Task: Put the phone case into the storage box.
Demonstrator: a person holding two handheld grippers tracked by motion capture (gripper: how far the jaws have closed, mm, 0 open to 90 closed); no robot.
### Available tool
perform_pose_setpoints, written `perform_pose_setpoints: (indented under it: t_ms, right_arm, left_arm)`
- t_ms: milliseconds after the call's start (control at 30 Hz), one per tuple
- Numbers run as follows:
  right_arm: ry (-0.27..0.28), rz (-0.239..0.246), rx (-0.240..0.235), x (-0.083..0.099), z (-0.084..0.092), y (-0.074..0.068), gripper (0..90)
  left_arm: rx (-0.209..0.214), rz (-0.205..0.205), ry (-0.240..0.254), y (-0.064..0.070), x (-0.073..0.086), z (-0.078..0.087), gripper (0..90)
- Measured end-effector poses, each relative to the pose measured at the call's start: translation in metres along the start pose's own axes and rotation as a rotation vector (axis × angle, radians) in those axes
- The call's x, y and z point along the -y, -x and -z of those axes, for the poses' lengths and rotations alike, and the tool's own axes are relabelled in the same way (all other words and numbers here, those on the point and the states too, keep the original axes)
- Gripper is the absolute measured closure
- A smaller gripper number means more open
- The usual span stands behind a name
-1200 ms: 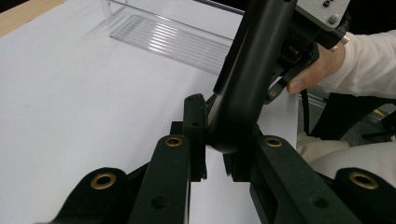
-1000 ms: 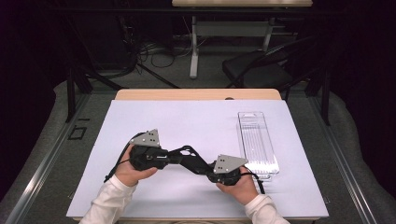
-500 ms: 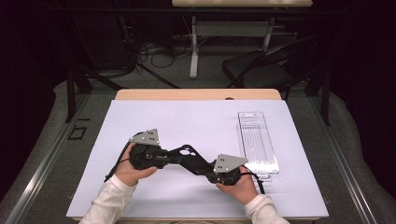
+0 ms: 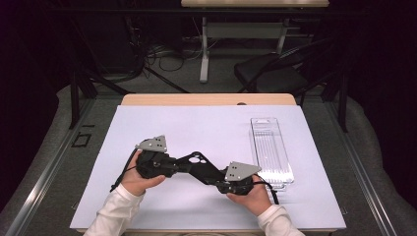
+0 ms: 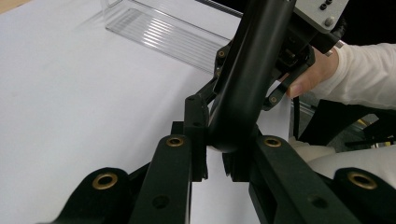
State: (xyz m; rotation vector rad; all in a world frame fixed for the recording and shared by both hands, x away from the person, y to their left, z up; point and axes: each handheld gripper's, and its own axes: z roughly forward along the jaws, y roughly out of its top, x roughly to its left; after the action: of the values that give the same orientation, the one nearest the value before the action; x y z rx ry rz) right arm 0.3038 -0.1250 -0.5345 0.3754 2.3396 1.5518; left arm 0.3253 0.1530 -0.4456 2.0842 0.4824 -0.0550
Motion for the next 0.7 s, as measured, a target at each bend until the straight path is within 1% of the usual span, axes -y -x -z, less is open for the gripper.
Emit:
perform_pose_setpoints:
  t_ms: [167, 267, 400, 500, 633, 700]
  right_arm:
    - [-0.001, 0.009, 0.016, 0.0, 0.0, 0.0, 65.6]
    - [0.002, 0.018, 0.029, 0.0, -0.001, 0.0, 60.9]
    - [-0.003, 0.03, 0.048, 0.0, -0.001, 0.001, 56.9]
    - [-0.002, 0.034, 0.062, 0.0, -0.001, 0.001, 53.3]
    - [-0.002, 0.05, 0.098, -0.001, 0.0, 0.001, 49.4]
    - [0.003, 0.068, 0.123, -0.002, 0.002, 0.0, 48.4]
  left_arm:
    - [-0.005, 0.016, -0.006, -0.002, 0.001, 0.0, 81.6]
    - [-0.008, 0.045, -0.002, -0.003, 0.002, 0.001, 81.6]
    - [-0.014, 0.054, -0.004, -0.005, 0.003, 0.001, 81.7]
    - [-0.015, 0.071, -0.004, -0.007, 0.004, 0.002, 81.7]
    - [-0.024, 0.098, -0.004, -0.01, 0.005, 0.004, 81.7]
    - [-0.028, 0.118, -0.006, -0.011, 0.005, 0.006, 81.6]
